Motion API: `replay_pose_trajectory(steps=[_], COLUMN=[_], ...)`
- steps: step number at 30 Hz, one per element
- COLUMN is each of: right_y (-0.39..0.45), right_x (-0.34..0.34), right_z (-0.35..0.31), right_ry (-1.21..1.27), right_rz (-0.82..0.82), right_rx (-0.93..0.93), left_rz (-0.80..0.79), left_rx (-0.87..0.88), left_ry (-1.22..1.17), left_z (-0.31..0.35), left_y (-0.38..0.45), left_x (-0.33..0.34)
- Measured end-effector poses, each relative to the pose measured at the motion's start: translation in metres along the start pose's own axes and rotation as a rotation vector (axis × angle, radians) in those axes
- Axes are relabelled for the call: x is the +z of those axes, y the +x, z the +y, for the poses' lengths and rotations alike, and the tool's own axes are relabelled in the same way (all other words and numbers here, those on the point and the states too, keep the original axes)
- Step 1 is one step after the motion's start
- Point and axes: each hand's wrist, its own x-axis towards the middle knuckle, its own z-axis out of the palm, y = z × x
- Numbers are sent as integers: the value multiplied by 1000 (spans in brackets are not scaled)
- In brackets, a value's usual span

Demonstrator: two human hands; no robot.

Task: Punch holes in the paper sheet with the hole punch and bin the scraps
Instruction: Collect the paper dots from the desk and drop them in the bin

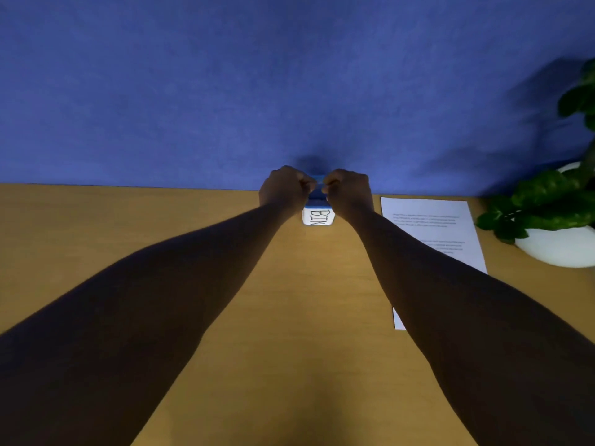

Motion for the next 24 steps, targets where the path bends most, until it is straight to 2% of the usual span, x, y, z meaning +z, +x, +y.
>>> replay_pose_trajectory(steps=[5,9,18,24], right_y=[4,4,-13,-42], right_x=[3,3,-4,-14], right_z=[1,-1,-4,-4], right_ry=[2,-72,69,-60], right_rz=[48,-7,66,85], right_rx=[52,-33,-55,-181], left_rz=[21,3,122,160], left_rx=[-45,-58,38,107], left_ry=[21,13,-30,23], left_z=[-2,-1,5,6], left_y=[4,2,-18,-51], left_x=[3,7,-1,-6])
